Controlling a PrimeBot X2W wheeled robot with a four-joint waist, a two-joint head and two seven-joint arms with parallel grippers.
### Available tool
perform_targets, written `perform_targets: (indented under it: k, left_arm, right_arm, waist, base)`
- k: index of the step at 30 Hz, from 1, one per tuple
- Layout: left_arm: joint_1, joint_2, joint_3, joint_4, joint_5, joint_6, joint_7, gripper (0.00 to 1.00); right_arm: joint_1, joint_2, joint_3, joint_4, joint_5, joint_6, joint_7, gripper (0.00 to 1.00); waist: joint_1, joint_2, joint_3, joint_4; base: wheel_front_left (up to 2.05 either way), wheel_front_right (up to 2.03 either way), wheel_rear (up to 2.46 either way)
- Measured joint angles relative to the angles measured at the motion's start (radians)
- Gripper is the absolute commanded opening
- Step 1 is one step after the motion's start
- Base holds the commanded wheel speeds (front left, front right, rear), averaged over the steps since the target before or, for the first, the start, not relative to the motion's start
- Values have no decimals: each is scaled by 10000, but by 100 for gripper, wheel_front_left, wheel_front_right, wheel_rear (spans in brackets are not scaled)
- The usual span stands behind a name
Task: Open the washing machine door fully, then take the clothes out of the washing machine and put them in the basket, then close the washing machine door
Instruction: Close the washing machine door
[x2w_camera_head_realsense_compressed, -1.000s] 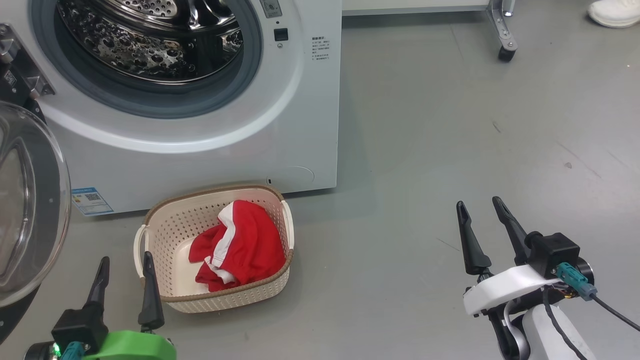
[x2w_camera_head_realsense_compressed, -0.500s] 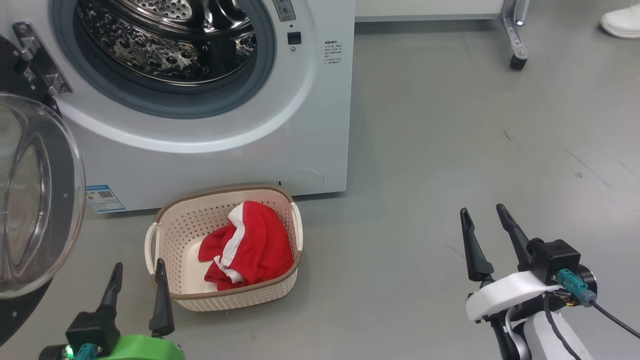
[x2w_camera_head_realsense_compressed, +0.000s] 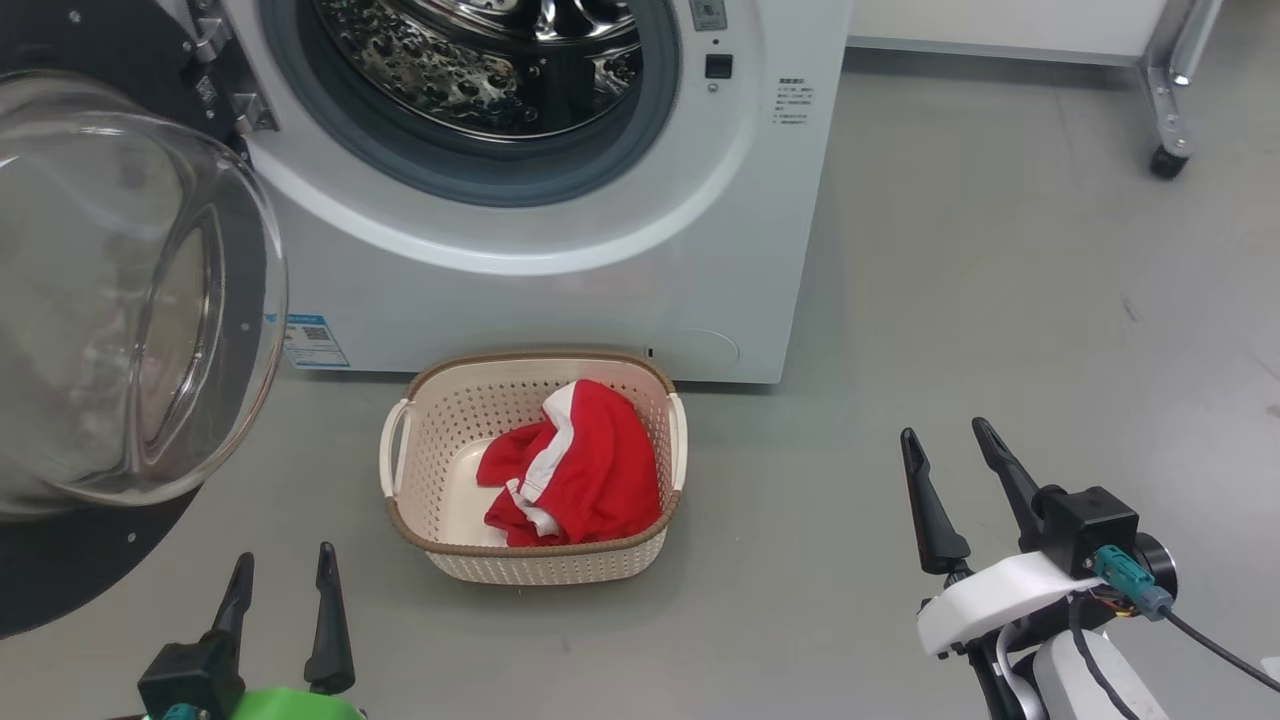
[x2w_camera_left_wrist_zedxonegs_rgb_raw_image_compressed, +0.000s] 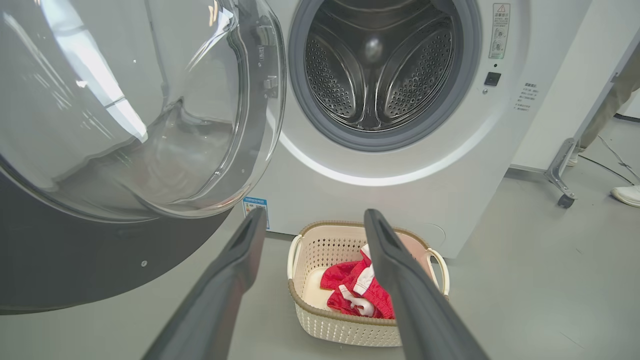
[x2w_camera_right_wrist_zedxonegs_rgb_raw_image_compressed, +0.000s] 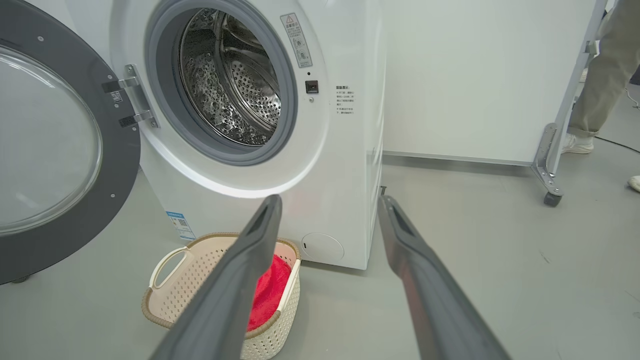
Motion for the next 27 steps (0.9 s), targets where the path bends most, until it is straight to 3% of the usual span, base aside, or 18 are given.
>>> perform_targets:
  k: [27]
  left_arm:
    - [479, 4, 727, -100, -506, 418, 0, 100]
  right_arm:
    - [-202, -10, 1411, 263, -104, 244, 0, 100]
  waist:
    - [0, 0, 118, 3443]
  base:
    - [0, 0, 0]
